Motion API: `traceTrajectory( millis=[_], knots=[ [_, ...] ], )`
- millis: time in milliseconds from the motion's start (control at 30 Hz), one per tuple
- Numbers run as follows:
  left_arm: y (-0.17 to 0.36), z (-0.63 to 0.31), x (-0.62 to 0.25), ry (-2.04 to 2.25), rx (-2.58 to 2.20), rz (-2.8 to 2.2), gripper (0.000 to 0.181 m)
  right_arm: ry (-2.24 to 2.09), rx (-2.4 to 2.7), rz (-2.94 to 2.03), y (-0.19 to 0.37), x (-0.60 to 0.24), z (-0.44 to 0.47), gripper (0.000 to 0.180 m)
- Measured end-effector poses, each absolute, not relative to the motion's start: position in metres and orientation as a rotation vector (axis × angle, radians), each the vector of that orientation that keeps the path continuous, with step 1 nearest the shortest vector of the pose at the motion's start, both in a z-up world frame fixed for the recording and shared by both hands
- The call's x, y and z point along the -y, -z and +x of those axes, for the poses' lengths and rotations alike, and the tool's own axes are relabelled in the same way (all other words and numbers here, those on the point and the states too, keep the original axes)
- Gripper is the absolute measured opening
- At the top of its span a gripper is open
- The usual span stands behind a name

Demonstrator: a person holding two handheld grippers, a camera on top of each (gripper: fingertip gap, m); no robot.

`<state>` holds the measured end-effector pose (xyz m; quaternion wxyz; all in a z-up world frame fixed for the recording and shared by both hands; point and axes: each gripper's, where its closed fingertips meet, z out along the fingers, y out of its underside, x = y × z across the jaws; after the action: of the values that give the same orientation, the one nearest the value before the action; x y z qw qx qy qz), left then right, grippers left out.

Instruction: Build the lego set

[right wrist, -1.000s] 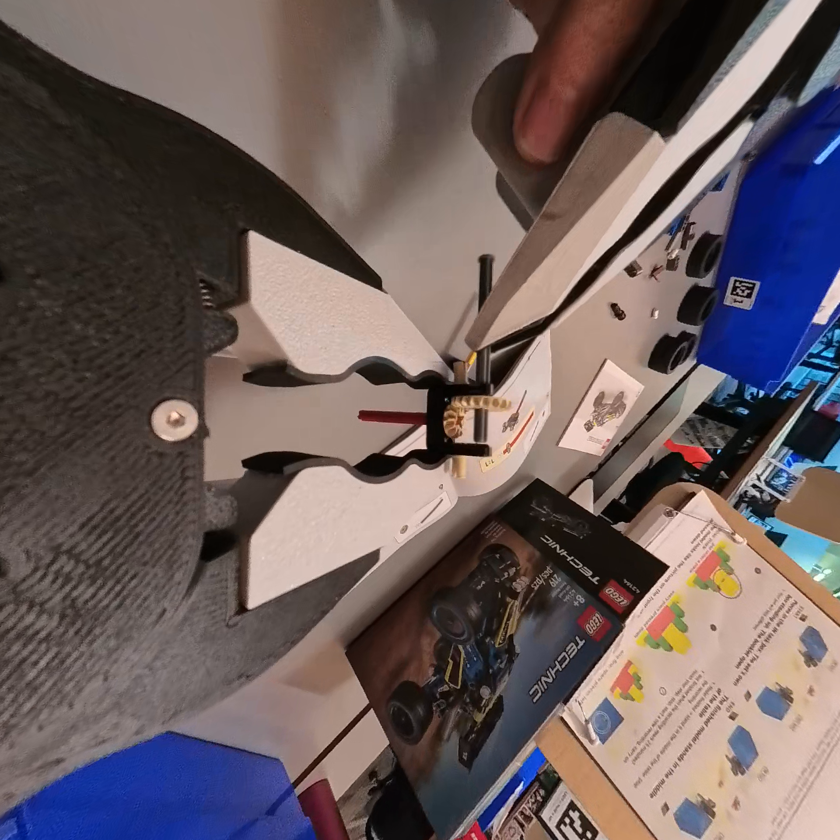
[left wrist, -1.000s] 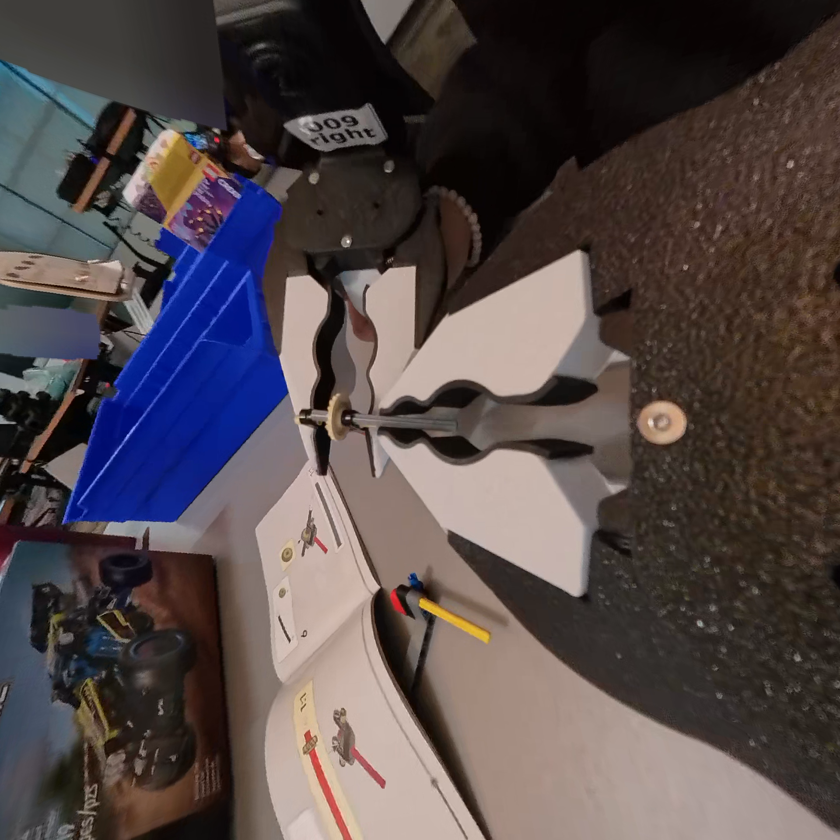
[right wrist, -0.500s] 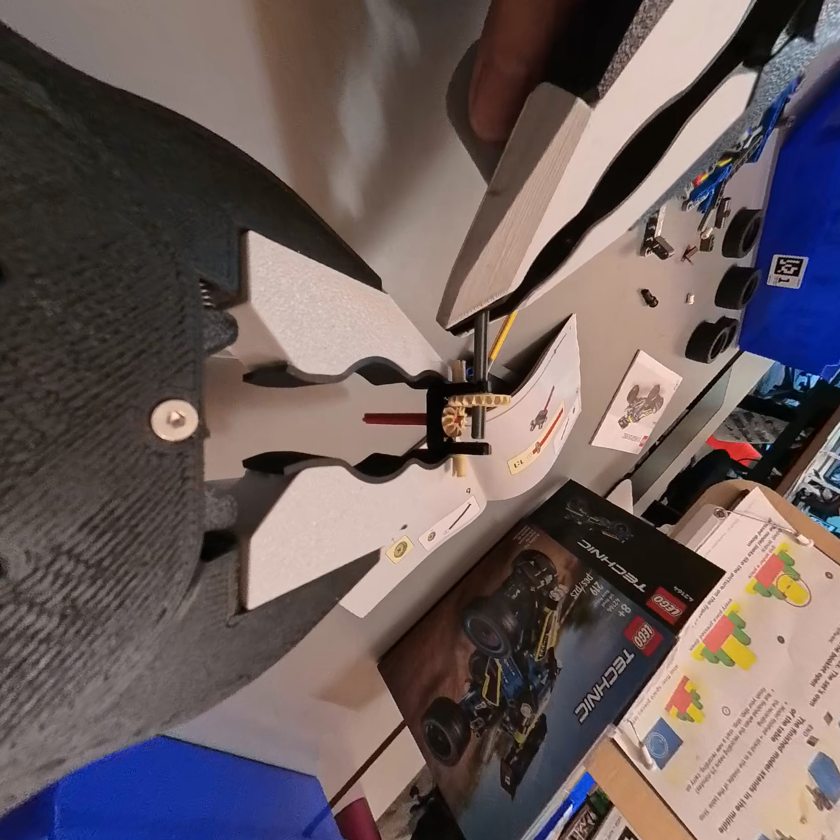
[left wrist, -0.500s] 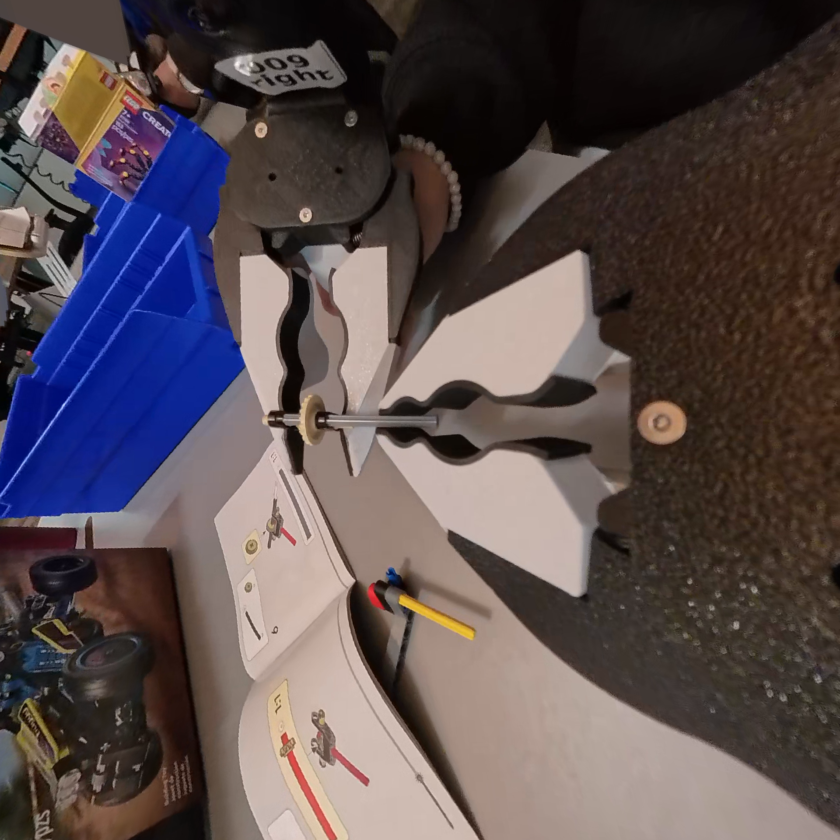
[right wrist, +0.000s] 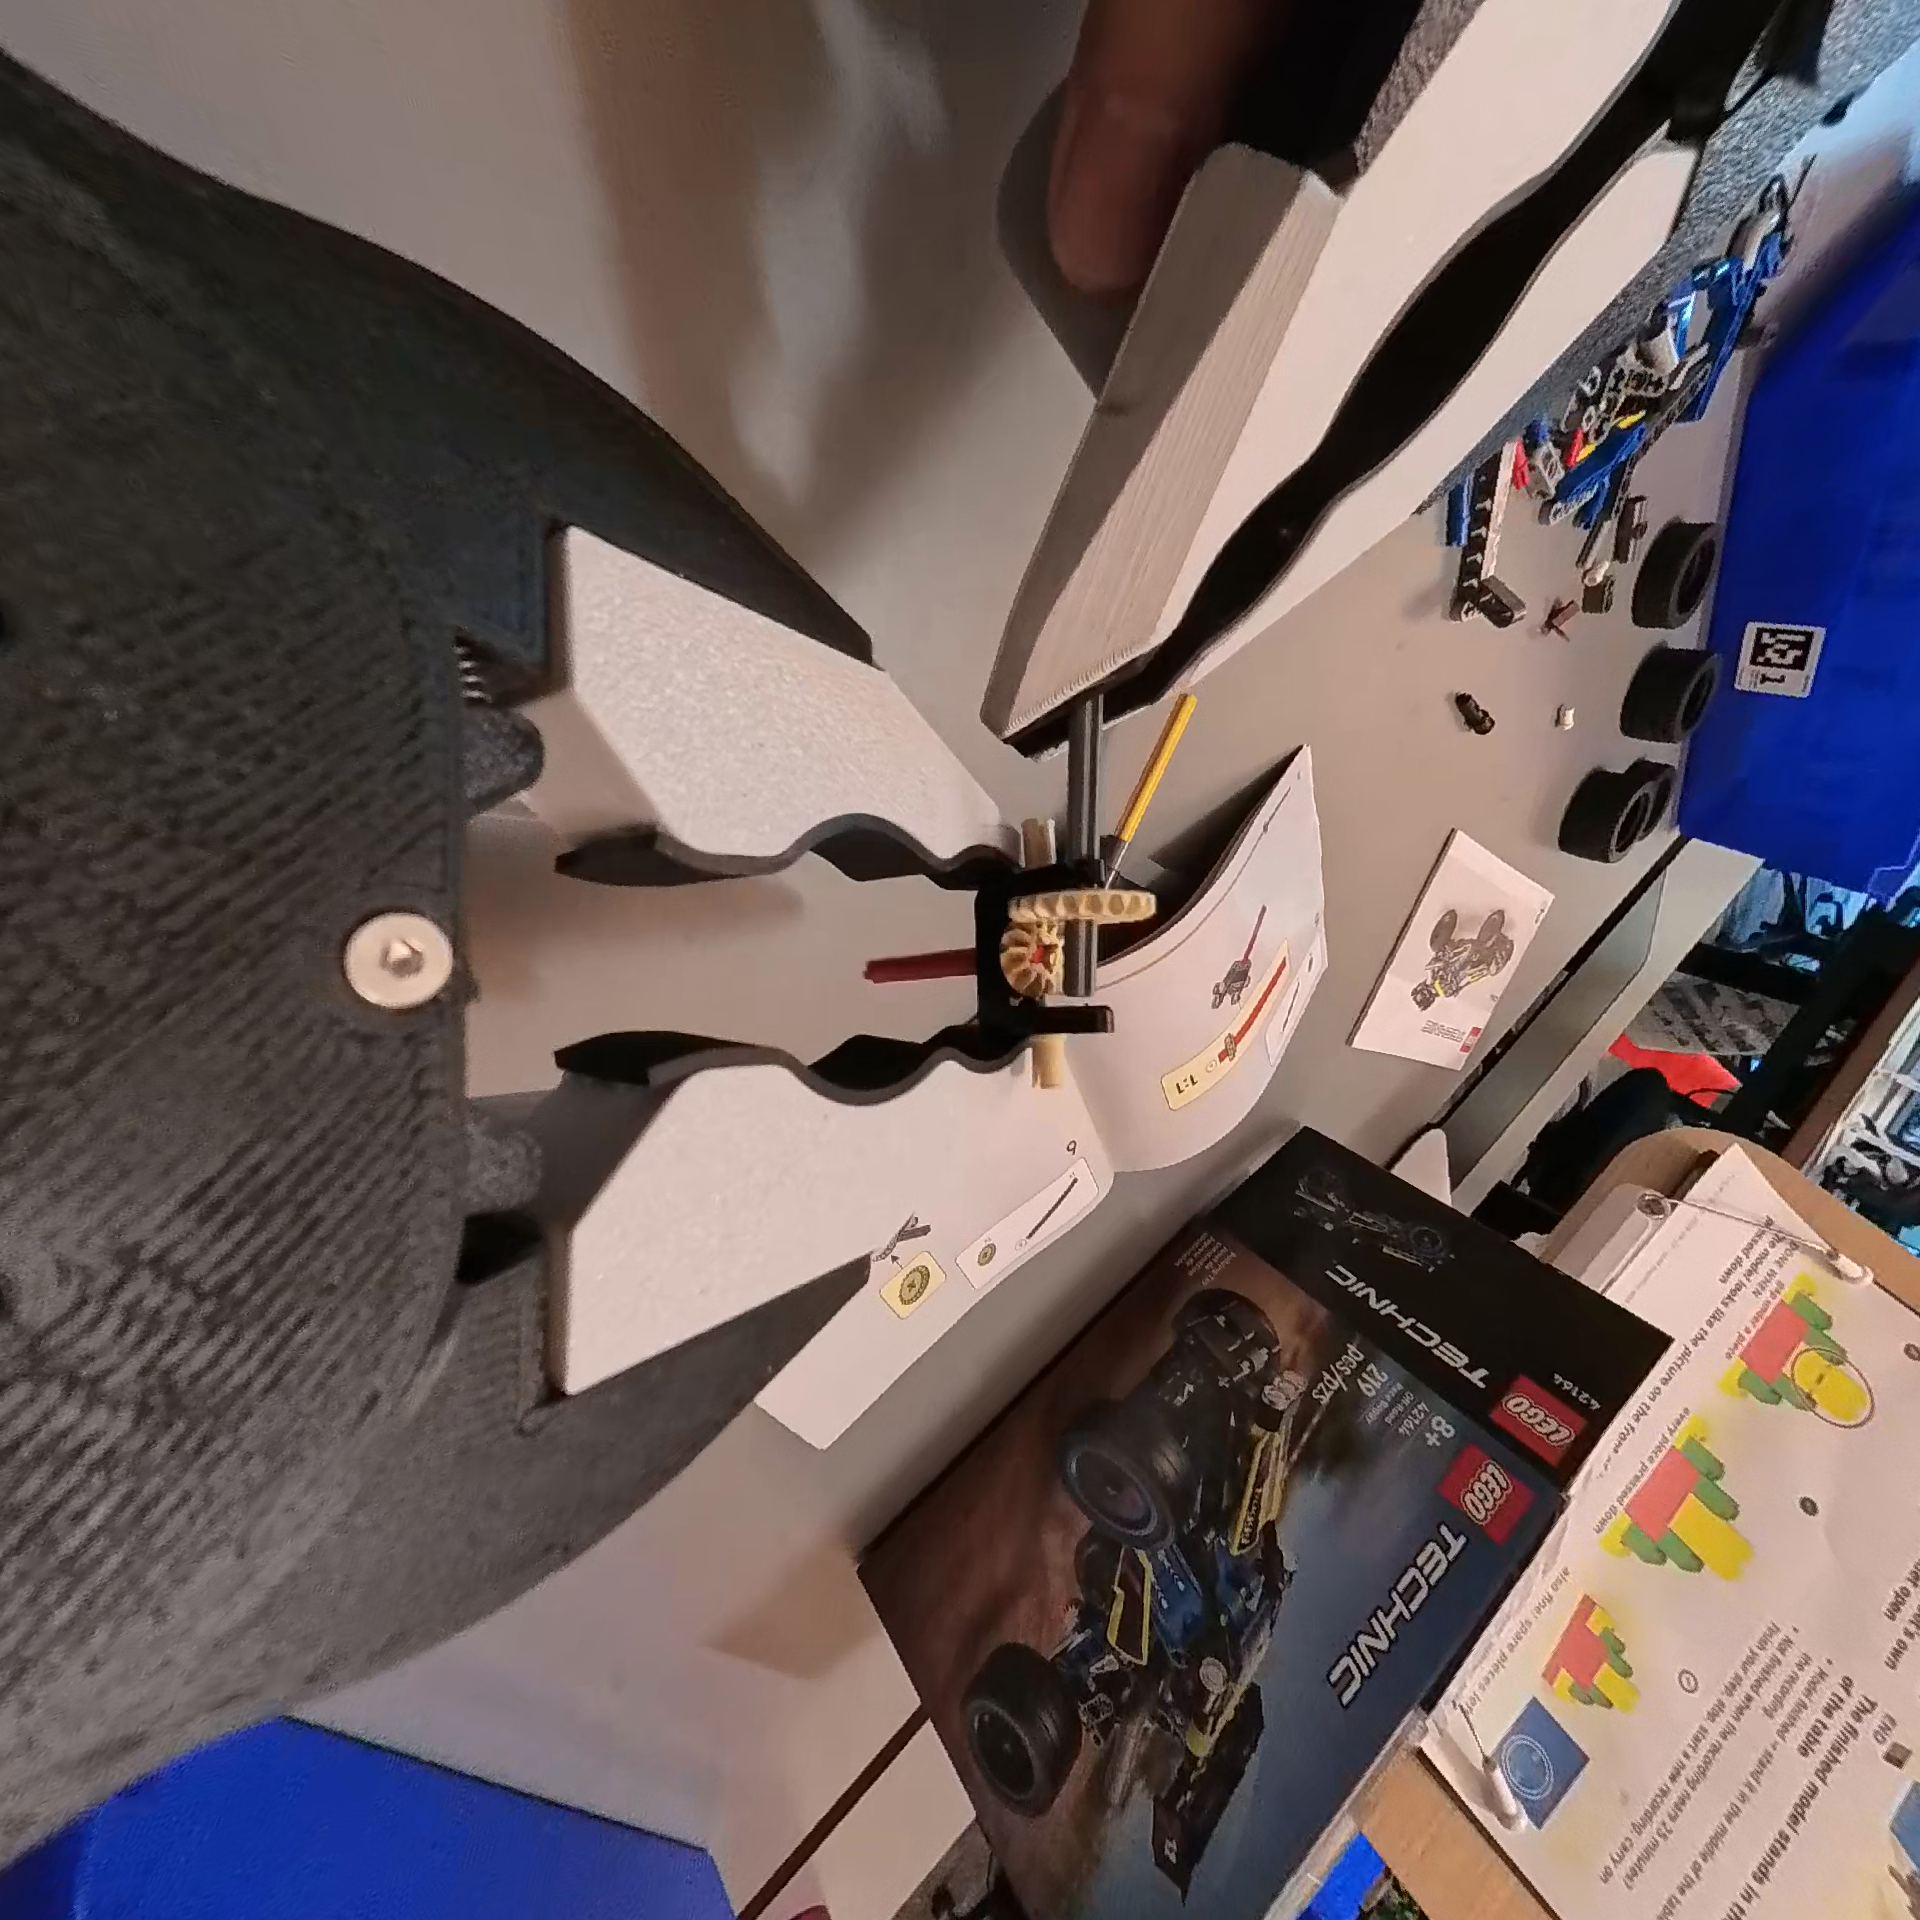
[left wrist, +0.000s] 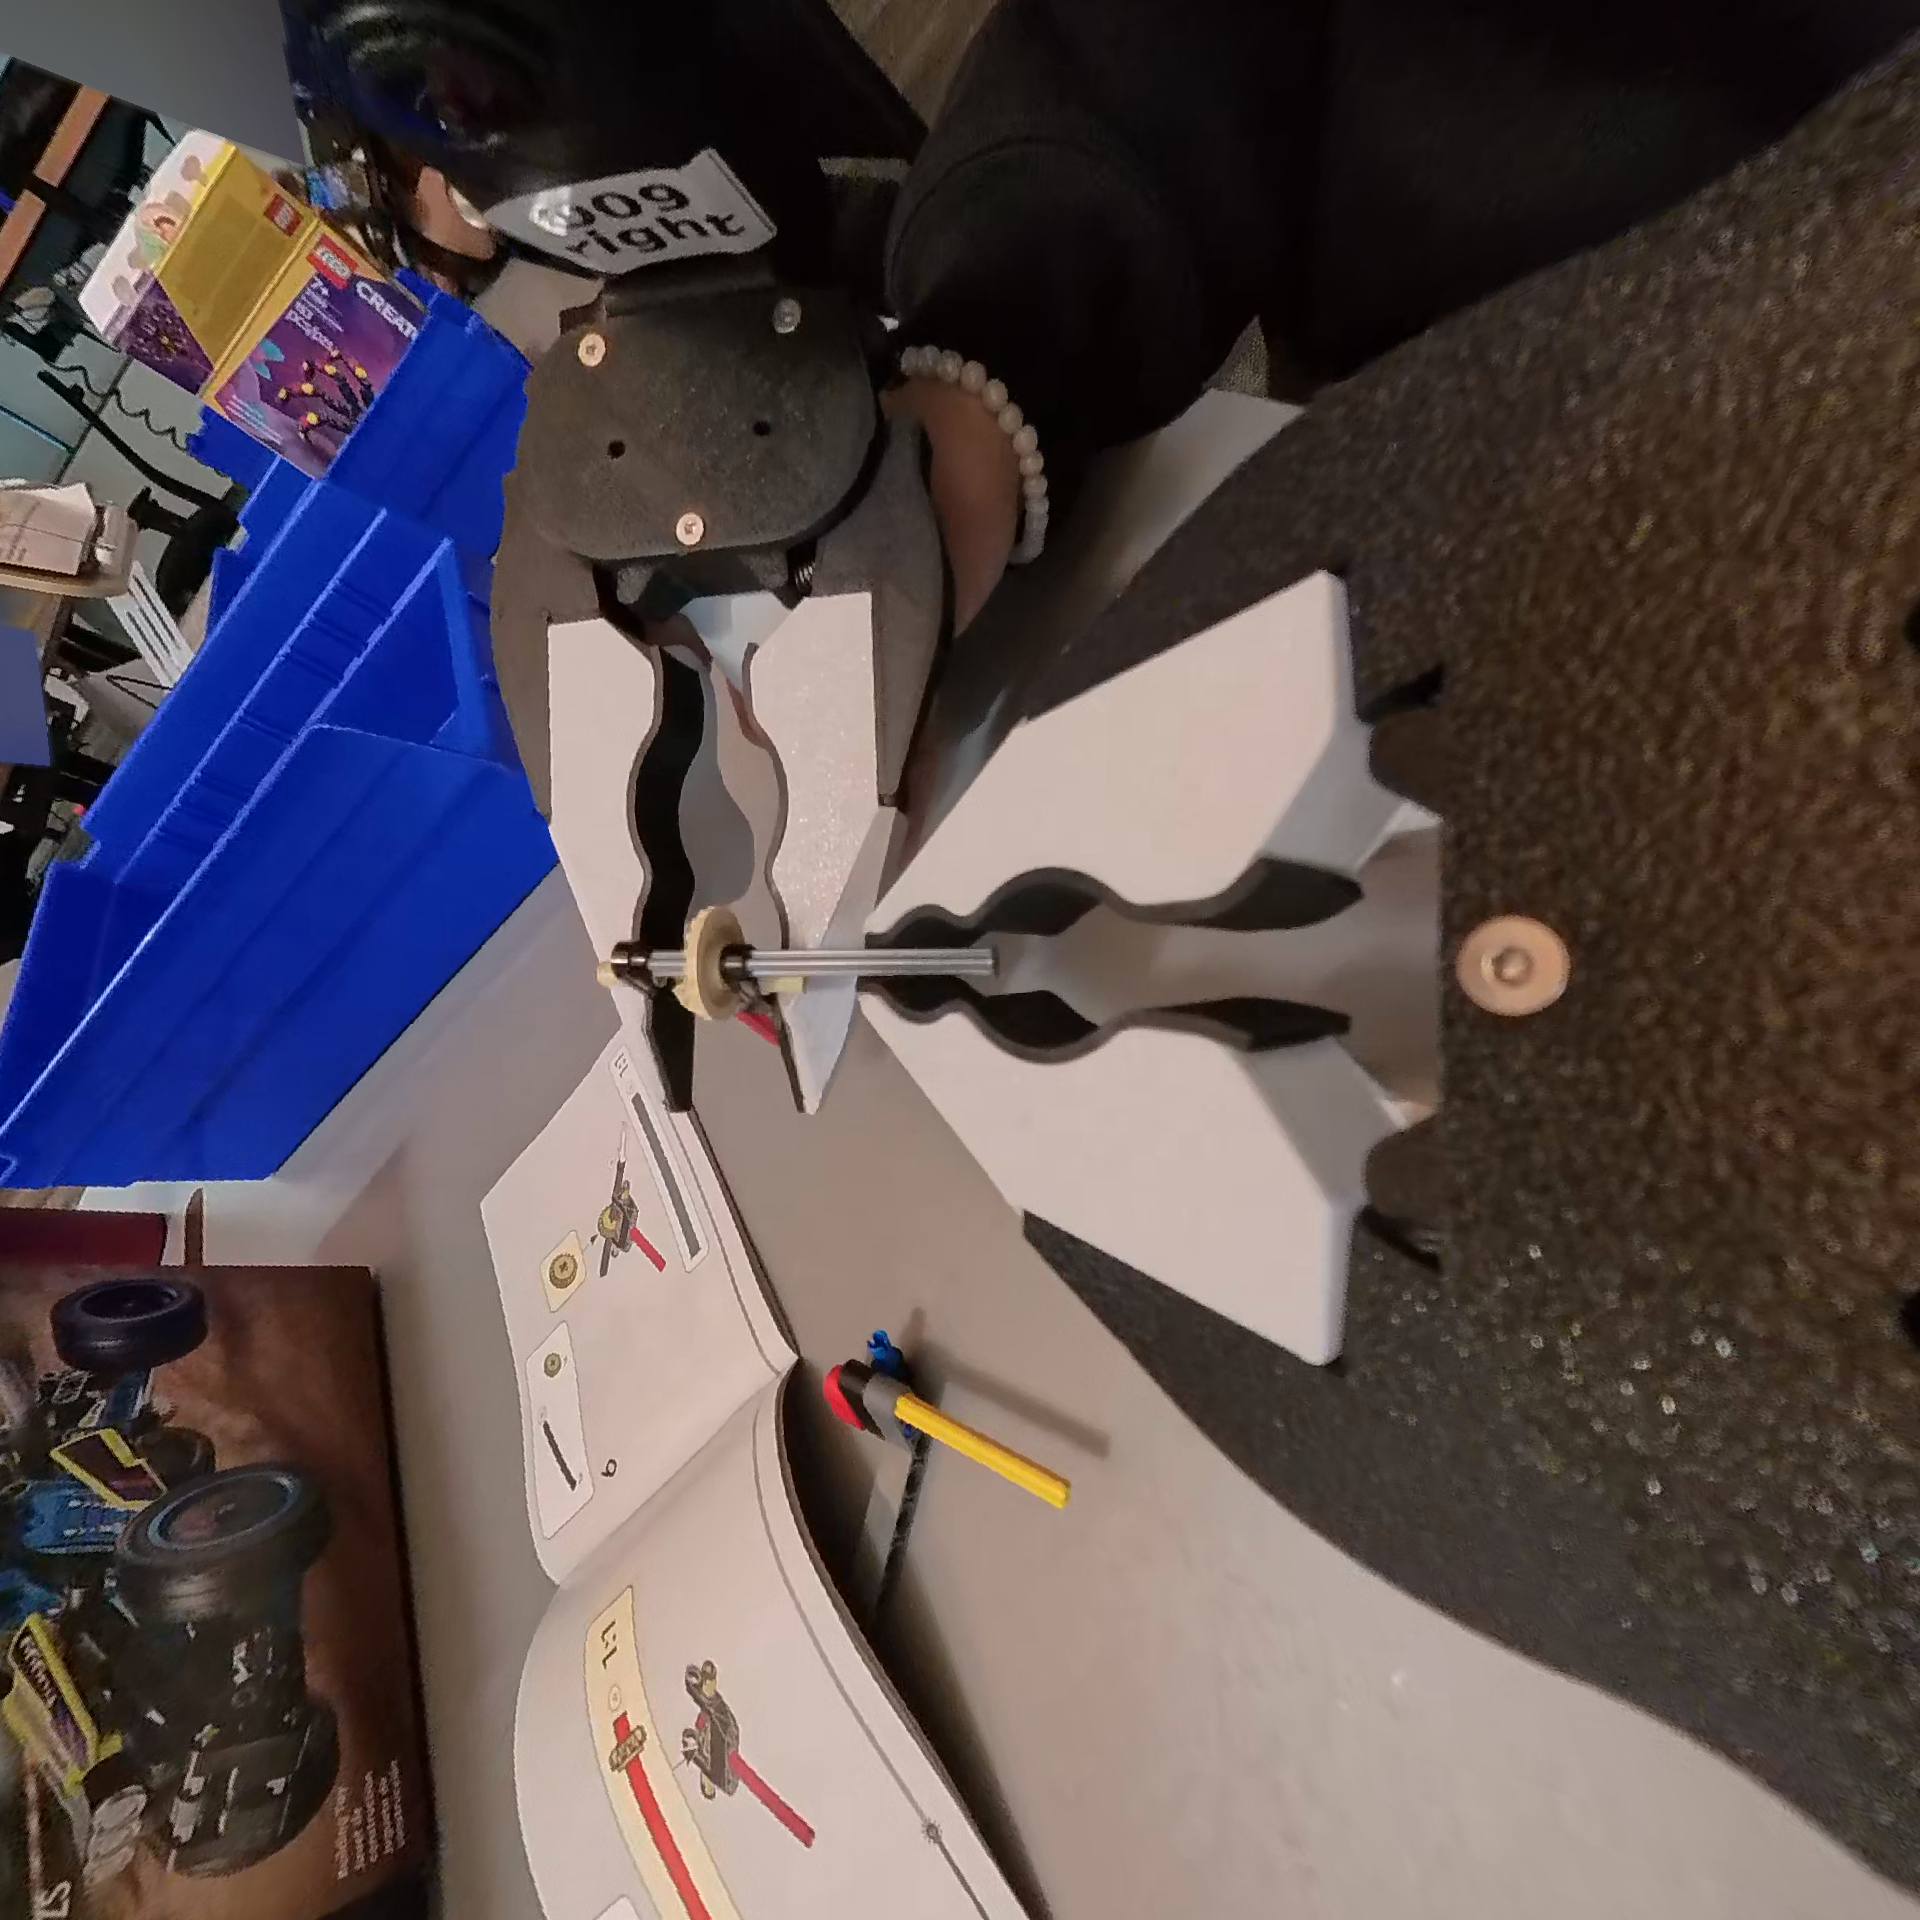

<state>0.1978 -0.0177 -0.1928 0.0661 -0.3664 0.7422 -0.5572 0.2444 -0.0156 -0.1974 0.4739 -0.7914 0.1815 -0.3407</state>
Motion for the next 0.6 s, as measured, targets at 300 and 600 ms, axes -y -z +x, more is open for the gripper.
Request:
traceTrajectory(
  millis=[300,600],
  knots=[
    [0.1941,0.1953,0.0183,1.74,-2.238,-1.154,0.003,0.824,-0.438,-1.941,0.1981,0.0148,0.2436,0.025],
    [0.1939,0.1948,0.0199,1.752,-2.22,-1.16,0.003,0.802,-0.457,-1.936,0.1982,0.0152,0.2439,0.024]
  ],
)
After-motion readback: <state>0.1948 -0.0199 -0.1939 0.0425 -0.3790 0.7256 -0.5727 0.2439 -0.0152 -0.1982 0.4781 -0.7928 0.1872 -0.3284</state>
